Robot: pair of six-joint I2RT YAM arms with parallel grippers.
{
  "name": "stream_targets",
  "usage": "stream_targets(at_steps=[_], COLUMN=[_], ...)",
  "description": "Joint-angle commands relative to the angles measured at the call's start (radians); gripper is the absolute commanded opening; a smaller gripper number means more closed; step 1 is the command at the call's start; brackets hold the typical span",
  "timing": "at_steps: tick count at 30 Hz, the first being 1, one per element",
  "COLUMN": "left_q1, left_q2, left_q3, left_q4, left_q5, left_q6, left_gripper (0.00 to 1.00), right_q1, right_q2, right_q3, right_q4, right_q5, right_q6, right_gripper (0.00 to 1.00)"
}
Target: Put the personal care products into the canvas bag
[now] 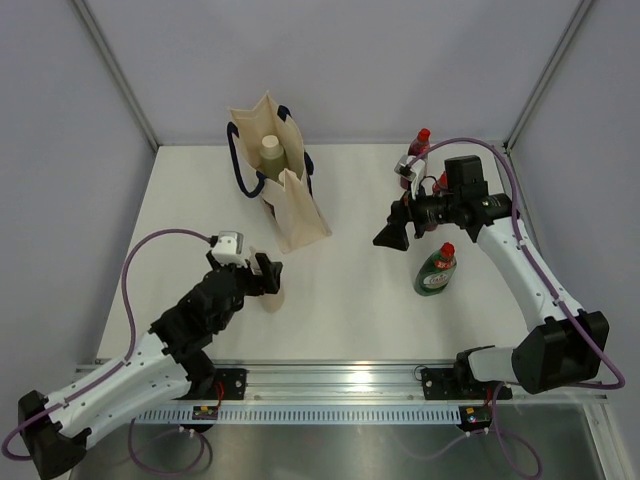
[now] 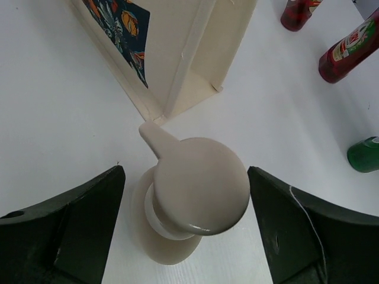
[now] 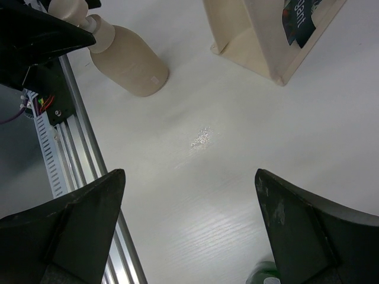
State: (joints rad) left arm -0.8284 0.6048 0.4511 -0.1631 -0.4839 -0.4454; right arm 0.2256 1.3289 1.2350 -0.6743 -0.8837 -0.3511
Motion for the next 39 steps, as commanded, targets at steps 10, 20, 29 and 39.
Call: stream_targets(at_steps=[10, 20, 29, 39], left_q1=[-0.011, -0.011, -0.009, 0.041], left_q2=[0.073, 0.187, 0.086, 0.2], left_q3=[-0.124, -0.123, 0.096, 0.354], left_q4=[0.155, 0.286, 0.096, 0.206], left_q5=[-0.076, -0.036, -0.056, -0.033], left_q6=[-0.058, 0.048, 0.097, -0.012], left_gripper=[0.83, 0.05, 0.0, 0.0], right_q1=[-0.006, -0.006, -0.006, -0.006], right_q2=[-0.017, -0.014, -0.013, -0.02], right_q3=[-0.009, -0.026, -0.019, -0.025], right_q4=[0.013, 0.021, 0.019, 0.032], right_q5=[-0.026, -0.024, -0.035, -0.046], right_q6=[0.0, 0.004, 0.018, 0.04], right_gripper=[0.99, 0.99, 1.0, 1.0])
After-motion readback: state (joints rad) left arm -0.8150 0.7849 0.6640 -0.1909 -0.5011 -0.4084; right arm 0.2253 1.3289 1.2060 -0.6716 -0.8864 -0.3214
